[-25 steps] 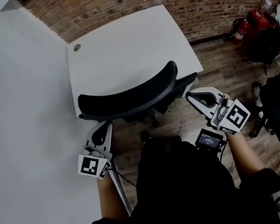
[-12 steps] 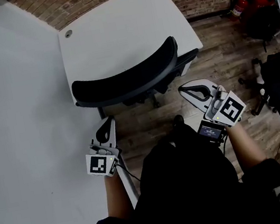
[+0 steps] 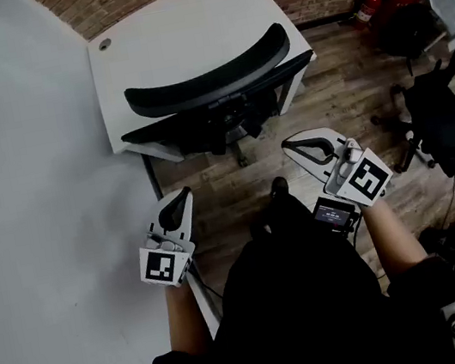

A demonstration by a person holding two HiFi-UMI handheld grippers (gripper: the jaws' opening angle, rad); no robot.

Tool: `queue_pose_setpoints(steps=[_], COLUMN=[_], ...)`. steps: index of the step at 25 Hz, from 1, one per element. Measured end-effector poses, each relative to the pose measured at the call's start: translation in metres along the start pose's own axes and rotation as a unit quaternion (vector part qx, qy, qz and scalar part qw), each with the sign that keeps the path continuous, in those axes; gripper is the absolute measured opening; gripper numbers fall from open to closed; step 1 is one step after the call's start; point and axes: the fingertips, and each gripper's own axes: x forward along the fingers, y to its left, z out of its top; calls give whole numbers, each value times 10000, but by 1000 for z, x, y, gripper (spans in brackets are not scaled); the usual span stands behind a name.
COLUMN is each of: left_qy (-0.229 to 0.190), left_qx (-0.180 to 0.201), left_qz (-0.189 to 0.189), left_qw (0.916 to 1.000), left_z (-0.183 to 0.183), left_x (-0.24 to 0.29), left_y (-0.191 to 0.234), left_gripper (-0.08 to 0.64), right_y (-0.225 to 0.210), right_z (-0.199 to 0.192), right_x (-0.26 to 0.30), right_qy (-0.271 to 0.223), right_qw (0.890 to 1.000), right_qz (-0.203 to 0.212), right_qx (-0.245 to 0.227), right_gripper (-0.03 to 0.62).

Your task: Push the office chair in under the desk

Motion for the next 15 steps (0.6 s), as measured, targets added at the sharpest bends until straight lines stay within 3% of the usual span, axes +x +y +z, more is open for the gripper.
queue_pose_setpoints(steps=[8, 15], left_qy=[-139, -247], left_qx=[-173, -351], left_qz=[-299, -584], left_qw=[9993, 9974], left_z=[-13, -19], left_x=[-41, -55], left_y=[-30, -86], left_gripper=[15, 15], right_y=[65, 106], right_z=[-8, -5], right_x=[-28, -46], right_qy=[246, -56], right_qw=[9993, 9989], right_qz=[-198, -40], right_qx=[215, 470], right_gripper=[6, 6])
